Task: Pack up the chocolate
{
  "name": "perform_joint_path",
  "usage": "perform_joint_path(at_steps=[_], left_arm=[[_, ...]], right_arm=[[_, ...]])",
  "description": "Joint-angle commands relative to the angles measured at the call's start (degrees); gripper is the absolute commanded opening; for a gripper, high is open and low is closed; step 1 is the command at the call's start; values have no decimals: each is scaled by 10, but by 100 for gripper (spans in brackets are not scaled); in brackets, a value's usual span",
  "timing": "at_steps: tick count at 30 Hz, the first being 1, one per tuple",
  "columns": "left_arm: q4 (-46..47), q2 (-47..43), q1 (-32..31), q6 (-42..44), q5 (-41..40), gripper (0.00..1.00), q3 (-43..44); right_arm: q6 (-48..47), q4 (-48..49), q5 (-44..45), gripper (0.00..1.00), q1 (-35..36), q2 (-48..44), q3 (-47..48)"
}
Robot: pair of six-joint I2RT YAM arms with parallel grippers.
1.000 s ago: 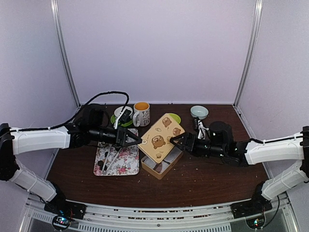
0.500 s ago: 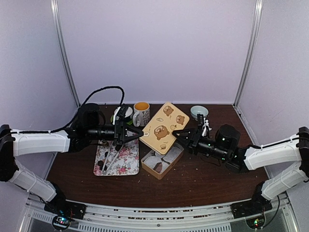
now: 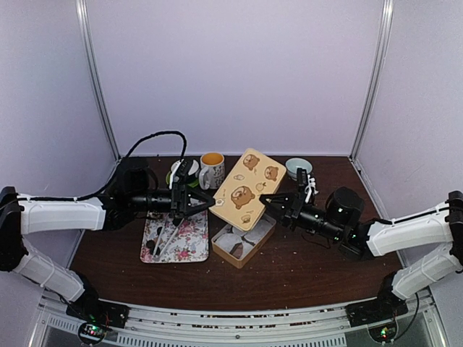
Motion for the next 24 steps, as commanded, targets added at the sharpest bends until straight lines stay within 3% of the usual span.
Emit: perform_joint_path(at_steps=[1,6,10,16,20,24], left_arm=[[35,-5,1,12,1,32,-4],[-3,-11,1,38,-12,60,1],[-48,-35,1,71,-33,72,4],[-137,-34,1,126,-62,74,32],[-229,-33,0,179,-107,74,60],[-311,-41,-8,241,-183,74,86]], right_arm=[[-27,-21,19,2,0,-24,-7],[-45,-60,25,1,-1,-53,-10],[-73,-135,44,3,-4,-101,-20],[-113,-284,83,2,-14,-201,-34],[-173,-517,141,0,-16,-248,17],[-224,-682,202,0,-17,-264,60]])
